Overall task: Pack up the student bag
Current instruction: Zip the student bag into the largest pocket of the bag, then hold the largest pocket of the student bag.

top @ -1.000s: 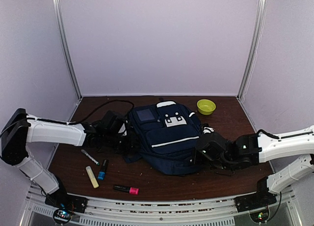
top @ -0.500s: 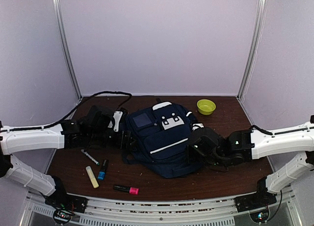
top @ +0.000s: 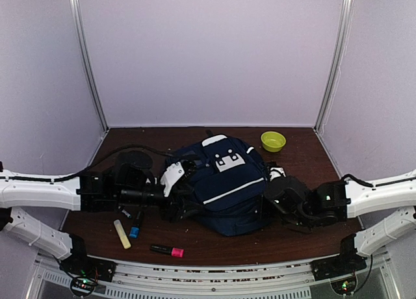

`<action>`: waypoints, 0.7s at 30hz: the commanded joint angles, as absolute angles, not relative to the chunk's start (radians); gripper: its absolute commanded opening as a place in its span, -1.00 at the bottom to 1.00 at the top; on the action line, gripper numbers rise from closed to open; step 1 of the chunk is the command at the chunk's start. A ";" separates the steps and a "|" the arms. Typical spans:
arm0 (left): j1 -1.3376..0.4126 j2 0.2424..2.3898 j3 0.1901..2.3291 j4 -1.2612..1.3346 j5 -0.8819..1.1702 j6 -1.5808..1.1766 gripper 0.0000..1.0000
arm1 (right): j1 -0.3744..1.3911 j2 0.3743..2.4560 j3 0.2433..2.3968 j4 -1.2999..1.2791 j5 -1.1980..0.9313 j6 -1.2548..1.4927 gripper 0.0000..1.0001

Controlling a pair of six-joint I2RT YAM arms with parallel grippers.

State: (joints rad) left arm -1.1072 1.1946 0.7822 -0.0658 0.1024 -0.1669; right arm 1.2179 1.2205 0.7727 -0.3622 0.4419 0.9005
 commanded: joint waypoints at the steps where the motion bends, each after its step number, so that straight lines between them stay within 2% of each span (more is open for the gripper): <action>1: -1.106 1.277 0.776 0.100 0.203 -0.017 0.44 | 1.216 1.120 0.657 -0.231 0.532 0.968 -1.00; 4: -1.112 1.351 0.788 0.171 0.266 0.042 0.52 | 1.216 1.105 0.665 -0.231 0.542 0.958 -1.00; 12: -1.141 1.560 0.995 0.081 0.317 0.202 0.23 | 1.218 1.085 0.657 -0.163 0.538 0.870 -1.00; 21: -1.158 1.708 1.116 0.030 0.407 0.267 0.14 | 1.217 1.047 0.630 -0.149 0.557 0.860 -1.00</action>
State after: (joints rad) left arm -1.1534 1.6508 1.0618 0.0460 0.3405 0.2123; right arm 1.2160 1.0798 0.6262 -0.2039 0.5026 0.8669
